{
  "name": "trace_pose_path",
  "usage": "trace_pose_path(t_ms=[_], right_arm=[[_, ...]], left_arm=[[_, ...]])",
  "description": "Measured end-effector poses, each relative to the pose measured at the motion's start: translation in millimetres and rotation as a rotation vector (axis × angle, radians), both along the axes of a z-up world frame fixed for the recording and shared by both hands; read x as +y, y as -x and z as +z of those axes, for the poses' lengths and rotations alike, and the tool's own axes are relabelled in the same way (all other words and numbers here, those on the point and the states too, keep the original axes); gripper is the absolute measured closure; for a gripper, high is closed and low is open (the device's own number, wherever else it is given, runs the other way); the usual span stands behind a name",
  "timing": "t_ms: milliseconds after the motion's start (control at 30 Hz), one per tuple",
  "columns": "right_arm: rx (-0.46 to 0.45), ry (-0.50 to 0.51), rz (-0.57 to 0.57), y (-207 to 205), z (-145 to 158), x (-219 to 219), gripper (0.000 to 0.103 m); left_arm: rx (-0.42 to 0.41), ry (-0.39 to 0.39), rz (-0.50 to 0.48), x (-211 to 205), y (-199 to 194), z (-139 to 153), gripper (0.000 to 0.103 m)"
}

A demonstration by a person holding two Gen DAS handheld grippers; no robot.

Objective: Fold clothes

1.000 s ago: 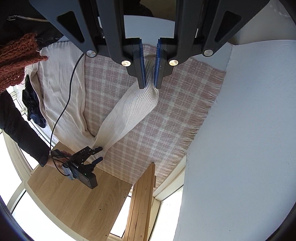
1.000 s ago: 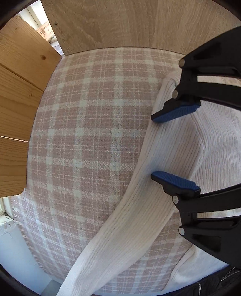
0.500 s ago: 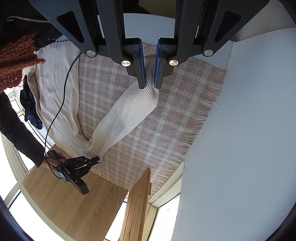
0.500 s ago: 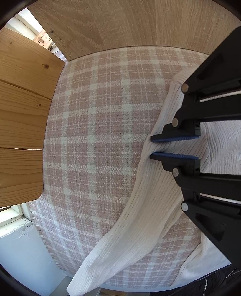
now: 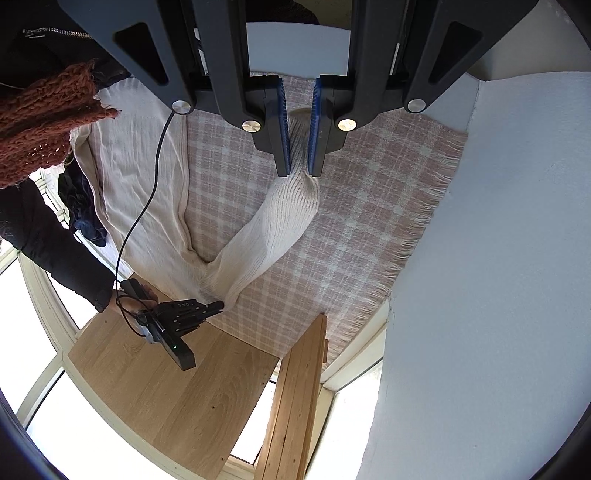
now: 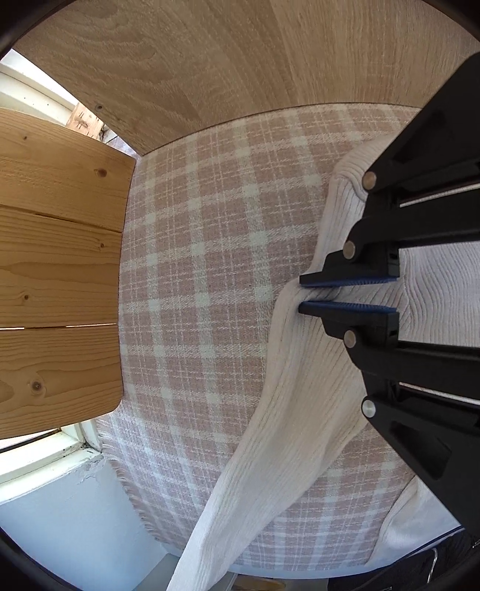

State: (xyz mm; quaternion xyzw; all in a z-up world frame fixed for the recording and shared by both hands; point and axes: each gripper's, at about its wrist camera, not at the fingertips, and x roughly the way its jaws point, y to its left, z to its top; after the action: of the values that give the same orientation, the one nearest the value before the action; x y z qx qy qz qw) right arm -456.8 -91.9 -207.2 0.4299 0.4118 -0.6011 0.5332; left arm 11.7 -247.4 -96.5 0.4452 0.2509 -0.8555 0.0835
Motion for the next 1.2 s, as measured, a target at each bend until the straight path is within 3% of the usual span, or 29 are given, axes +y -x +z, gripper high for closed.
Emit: trace_pose_path(t_ms=[233,367,633,767,867,1033,1067,1100,1200], right_arm=[[0.101,0.072,-0.022,-16.2,30.6,34.0,0.096],[0.160,0.180,-0.043,-42.3,40.2,72.0,0.096],[0.195,0.435,-0.153,-72.1,17.8,155.5,0.096],[0.224,0.345,-0.184,-67.3,-12.2,174.3,0.095],[0.264,0.229,-0.203,-66.0,-28.3,180.8,0.094],[0.302,0.096,-0.138,-72.9,-20.3,195.6,0.083],[0.270,0.083,-0.134,-72.7,-14.9,198.5,0.077],[0.233,0.077,-0.149,-72.1,-8.7,202.5,0.077],[-0.022,0.042,-0.264,-66.2,-0.6,200.2,0.074]], left_arm=[[0.080,0.024,-0.125,68.3,6.6,28.2,0.094],[0.100,0.047,-0.202,123.6,12.3,33.9,0.094],[0.044,0.113,-0.363,242.1,41.4,-5.6,0.093],[-0.037,0.162,-0.454,292.4,56.3,-41.4,0.093],[-0.077,0.154,-0.462,302.4,56.0,-59.4,0.092],[-0.129,0.177,-0.463,311.1,52.9,-74.5,0.092],[-0.130,0.186,-0.467,312.8,52.2,-72.3,0.092],[-0.131,0.194,-0.471,314.6,51.5,-70.1,0.092],[-0.143,0.238,-0.516,324.5,51.7,-67.4,0.093]])
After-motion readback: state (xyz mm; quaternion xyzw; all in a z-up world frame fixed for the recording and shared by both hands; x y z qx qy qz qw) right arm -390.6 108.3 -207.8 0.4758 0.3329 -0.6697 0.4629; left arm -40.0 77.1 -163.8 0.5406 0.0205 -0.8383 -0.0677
